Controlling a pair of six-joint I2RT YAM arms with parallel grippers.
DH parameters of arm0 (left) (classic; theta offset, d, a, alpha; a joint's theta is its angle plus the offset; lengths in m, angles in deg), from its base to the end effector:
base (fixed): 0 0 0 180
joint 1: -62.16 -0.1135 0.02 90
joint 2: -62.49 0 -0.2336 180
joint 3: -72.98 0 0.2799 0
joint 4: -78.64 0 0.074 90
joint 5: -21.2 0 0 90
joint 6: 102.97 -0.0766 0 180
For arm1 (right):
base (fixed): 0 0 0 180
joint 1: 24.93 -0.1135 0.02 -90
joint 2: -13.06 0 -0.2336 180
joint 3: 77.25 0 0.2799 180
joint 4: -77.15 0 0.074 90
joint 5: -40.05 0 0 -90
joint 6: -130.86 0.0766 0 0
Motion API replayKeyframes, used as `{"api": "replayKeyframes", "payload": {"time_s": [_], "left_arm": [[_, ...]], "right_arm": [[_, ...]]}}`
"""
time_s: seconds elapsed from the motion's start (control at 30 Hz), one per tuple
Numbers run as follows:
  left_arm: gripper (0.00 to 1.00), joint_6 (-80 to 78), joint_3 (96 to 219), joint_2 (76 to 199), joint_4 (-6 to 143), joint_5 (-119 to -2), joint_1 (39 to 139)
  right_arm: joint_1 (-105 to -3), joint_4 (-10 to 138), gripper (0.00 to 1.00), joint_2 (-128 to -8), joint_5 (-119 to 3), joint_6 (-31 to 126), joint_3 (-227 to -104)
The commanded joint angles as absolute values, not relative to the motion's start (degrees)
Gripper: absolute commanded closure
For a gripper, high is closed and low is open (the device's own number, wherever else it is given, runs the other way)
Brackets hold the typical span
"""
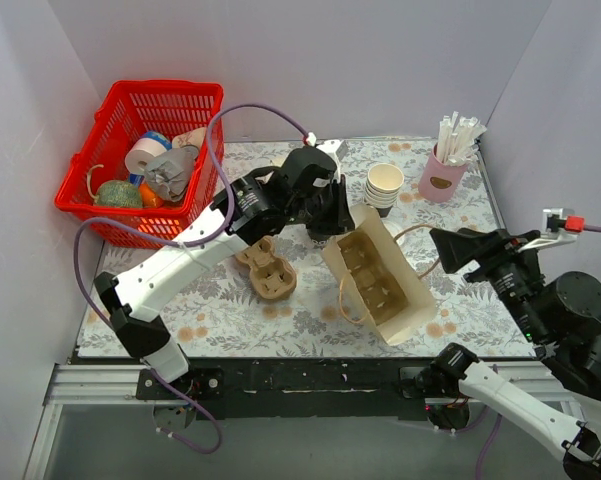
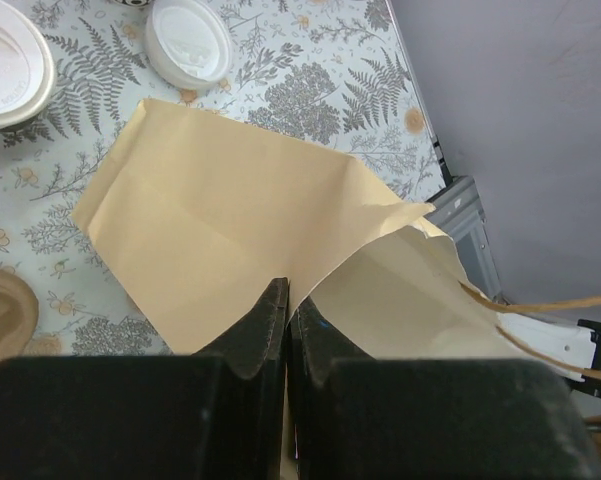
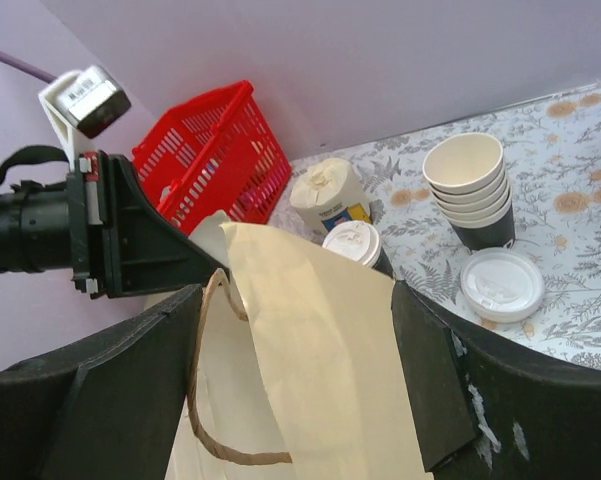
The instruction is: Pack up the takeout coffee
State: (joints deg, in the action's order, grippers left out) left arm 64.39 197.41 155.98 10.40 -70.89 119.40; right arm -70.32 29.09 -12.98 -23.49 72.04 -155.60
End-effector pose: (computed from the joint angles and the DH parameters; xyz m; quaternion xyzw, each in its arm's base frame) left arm 0.2156 -0.3299 0.3993 -0.1645 0.8808 -0.4031 0.1863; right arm 0.1110 0.0639 0.4481 0.0845 0.6780 0.3198 0.6564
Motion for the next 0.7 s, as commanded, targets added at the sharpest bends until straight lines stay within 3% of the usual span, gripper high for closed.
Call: {"api": "replayKeyframes", "payload": {"time_s": [0.0,0.23,0.37,0.4,0.47,0.5,0.53,0.6,0.67], "left_arm": [[1.0,62.45,195.33,153.64,12.28,-68.89,121.66],[1.0,61.47,183.81,149.5,16.86,-70.29,122.9],[0.99,66.3,181.51,150.28,15.55,-74.86,122.9],[0.9,67.27,182.82,151.07,13.28,-76.17,122.81],[0.86,68.15,183.88,152.83,11.25,-78.81,122.9],[0.79,68.5,184.06,153.19,10.37,-79.6,122.9],[0.65,68.68,183.89,153.19,10.27,-80.13,122.9],[0.54,68.33,183.89,152.75,10.8,-80.75,122.81],[0.28,68.07,184.24,151.79,11.33,-81.63,122.9]], "right_arm": [[-70.37,33.48,0.16,-10.59,-20.95,70.75,-157.13],[-70.37,43.94,0.16,-8.21,-33.41,60.29,-154.31],[-70.37,36.95,0.16,-11.88,-27.38,63.01,-157.12],[-70.37,35.61,0.16,-12.86,-26.67,63.09,-157.82],[-70.37,33.41,0.16,-15.49,-25.96,64.24,-159.31],[-70.37,33.31,0.16,-15.94,-26.31,64.24,-159.41],[-70.37,33.57,0.16,-16.38,-26.4,64.15,-159.41],[-70.37,32.79,0.16,-17.7,-25.0,64.59,-160.46],[-70.37,29.73,0.14,-19.88,-21.14,66.51,-162.3]]}}
